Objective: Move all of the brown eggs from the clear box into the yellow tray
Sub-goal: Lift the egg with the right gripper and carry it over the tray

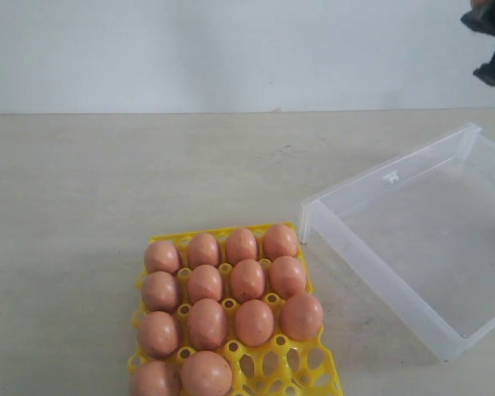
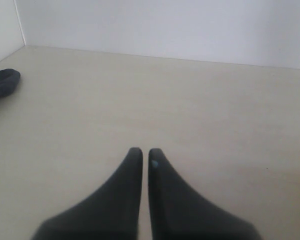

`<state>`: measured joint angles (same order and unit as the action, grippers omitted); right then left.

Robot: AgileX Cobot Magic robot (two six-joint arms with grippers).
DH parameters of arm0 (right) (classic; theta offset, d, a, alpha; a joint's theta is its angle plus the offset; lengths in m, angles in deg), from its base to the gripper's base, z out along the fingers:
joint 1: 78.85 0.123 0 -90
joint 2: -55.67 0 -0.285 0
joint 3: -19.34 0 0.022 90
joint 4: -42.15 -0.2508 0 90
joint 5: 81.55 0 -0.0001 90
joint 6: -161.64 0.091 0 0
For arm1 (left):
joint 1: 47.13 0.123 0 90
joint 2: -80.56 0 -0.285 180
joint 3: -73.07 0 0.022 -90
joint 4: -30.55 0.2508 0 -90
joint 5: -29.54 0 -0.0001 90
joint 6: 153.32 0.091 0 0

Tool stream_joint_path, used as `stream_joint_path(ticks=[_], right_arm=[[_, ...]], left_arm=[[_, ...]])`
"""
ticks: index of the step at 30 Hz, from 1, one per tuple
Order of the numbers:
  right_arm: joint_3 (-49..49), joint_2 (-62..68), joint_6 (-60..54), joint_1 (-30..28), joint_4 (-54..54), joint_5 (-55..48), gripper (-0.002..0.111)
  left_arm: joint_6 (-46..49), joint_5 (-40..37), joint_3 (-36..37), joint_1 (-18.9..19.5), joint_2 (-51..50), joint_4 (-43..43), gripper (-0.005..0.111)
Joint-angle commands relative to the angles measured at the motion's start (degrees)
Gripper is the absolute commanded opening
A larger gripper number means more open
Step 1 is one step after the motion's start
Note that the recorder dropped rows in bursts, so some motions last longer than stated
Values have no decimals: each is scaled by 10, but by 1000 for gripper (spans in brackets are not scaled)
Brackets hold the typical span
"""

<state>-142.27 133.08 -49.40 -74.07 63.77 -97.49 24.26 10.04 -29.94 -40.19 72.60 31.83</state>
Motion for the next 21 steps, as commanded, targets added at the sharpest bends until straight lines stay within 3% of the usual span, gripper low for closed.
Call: stream_joint_path(ticks=[1,9,14,17,21], right_arm=[[-22,-4,324,3,148,79,0],[-25,-4,681,4,136,318,0],[48,3,881,4,149,552,0],[116,24,947,4,195,709,0],[217,66,974,4,255,842,0]], left_arm=[[2,2,2,-2,2,0,4],[2,2,2,-2,2,0,4],[2,2,2,-2,2,0,4],[2,2,2,-2,2,0,4],[2,2,2,-2,2,0,4]])
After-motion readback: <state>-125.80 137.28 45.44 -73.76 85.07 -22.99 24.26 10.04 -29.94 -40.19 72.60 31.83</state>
